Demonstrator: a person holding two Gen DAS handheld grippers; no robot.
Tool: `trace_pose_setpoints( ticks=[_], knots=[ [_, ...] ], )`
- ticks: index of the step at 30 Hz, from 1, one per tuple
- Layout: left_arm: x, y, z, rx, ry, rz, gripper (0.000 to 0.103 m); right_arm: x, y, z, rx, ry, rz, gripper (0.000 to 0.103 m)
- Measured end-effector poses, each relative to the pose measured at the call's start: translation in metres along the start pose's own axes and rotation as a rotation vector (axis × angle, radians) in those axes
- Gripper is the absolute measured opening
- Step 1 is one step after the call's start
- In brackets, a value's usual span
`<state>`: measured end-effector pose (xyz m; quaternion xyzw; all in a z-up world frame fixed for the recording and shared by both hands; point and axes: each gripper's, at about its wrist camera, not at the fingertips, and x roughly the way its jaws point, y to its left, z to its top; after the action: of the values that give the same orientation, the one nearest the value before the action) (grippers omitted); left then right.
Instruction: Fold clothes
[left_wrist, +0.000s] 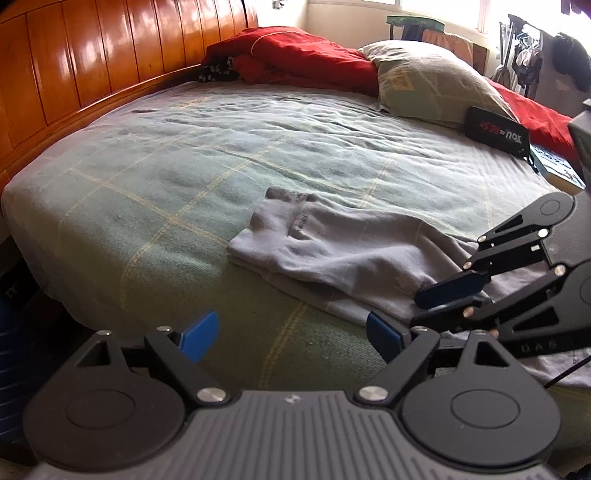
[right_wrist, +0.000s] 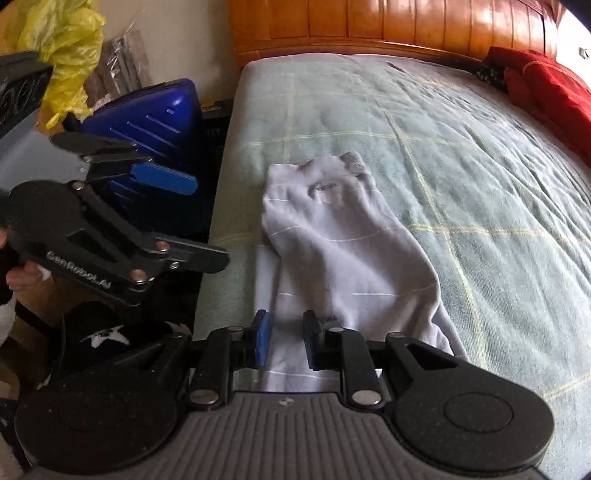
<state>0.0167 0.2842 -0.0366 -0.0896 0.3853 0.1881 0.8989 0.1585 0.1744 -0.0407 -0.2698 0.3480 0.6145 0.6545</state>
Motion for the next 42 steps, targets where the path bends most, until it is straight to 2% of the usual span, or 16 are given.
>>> trace_pose_setpoints(
  ticks=[2,3,4,9,14,19,23,25,28,31,33,35,37,40,42],
  knots=[
    [0.001,0.0,-0.001,0.0,0.003,0.002,0.088,0.003,0.003,-0.001,-0.019,0.004,-0.011,0.022],
    [0.002,-0.001,-0.001,0.0,0.005,0.002,0.088,0.004,0.004,-0.001,-0.022,0.004,-0.022,0.017],
    [0.003,-0.001,-0.001,0.0,0.007,0.003,0.088,0.005,0.004,-0.001,-0.024,0.003,-0.028,0.004],
    [0.0,0.003,-0.001,-0.012,-0.001,0.003,0.088,-0.006,0.003,0.004,0.015,-0.016,0.089,0.003],
    [0.002,0.004,-0.001,-0.013,0.008,0.007,0.088,0.003,-0.003,0.005,0.044,0.031,0.105,0.005],
    [0.001,0.005,0.004,0.004,-0.003,-0.007,0.088,-0.017,-0.01,0.004,0.078,-0.025,0.118,0.013],
    [0.005,0.005,0.018,0.049,-0.034,-0.082,0.088,-0.035,-0.025,0.0,0.08,-0.06,0.014,0.016],
    [0.012,0.002,0.028,0.084,-0.052,-0.126,0.089,-0.035,-0.033,-0.006,0.094,-0.045,-0.032,0.017],
    [0.03,-0.004,0.042,0.152,-0.084,-0.184,0.089,-0.037,-0.038,-0.02,0.104,-0.025,-0.074,0.023],
    [0.057,-0.006,0.049,0.182,-0.044,-0.219,0.089,-0.039,-0.044,-0.038,0.114,0.002,-0.124,0.028],
    [0.076,-0.005,0.049,0.187,0.006,-0.199,0.088,-0.047,-0.05,-0.047,0.146,0.0,-0.12,0.028],
    [0.076,-0.006,0.046,0.215,-0.005,-0.193,0.09,-0.054,-0.057,-0.054,0.176,-0.008,-0.119,0.028],
    [0.07,-0.009,0.046,0.239,-0.017,-0.202,0.091,-0.062,-0.064,-0.051,0.197,-0.052,-0.134,0.028],
    [0.069,-0.007,0.049,0.221,-0.025,-0.239,0.091,-0.063,-0.076,-0.045,0.224,-0.102,-0.142,0.028],
    [0.073,-0.007,0.047,0.225,-0.016,-0.233,0.091,-0.059,-0.075,-0.047,0.197,-0.1,-0.135,0.027]
  ],
)
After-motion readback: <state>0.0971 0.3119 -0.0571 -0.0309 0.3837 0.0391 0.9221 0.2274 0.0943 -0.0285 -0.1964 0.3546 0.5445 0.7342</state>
